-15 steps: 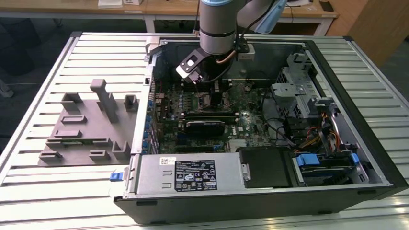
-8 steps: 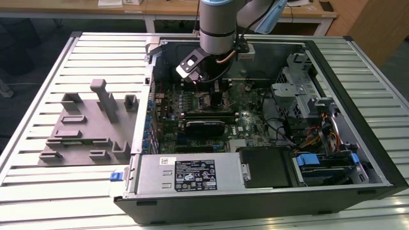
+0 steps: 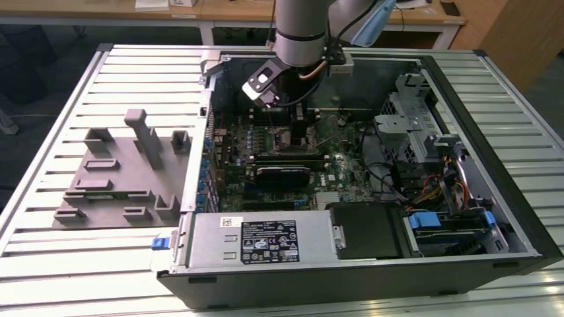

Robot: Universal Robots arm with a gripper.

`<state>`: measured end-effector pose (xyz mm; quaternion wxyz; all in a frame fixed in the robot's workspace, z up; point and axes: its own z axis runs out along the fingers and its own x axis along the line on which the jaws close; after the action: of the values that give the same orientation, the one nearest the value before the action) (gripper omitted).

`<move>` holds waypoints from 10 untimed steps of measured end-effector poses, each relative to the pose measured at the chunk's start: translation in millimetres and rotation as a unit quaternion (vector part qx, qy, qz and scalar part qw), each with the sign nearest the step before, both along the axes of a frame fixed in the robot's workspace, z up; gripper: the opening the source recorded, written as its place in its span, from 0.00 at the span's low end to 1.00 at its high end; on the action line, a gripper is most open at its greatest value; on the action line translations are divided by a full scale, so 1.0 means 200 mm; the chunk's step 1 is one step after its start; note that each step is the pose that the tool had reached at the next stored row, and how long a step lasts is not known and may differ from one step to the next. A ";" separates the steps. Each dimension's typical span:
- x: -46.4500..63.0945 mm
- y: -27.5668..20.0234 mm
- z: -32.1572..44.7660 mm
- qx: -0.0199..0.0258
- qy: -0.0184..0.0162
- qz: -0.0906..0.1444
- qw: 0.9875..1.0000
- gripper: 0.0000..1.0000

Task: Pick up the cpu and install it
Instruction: 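Place the cpu into insertion slot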

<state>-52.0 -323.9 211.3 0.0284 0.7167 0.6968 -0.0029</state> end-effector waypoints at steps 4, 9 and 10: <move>0.00 0.000 0.044 0.000 0.000 0.000 1.000 0.62; 0.00 0.000 0.088 0.000 0.000 0.000 1.000 0.62; 0.00 0.000 0.088 0.000 0.000 0.000 1.000 0.62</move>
<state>-52.0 -323.8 228.9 0.0283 0.7167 0.6968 -0.0028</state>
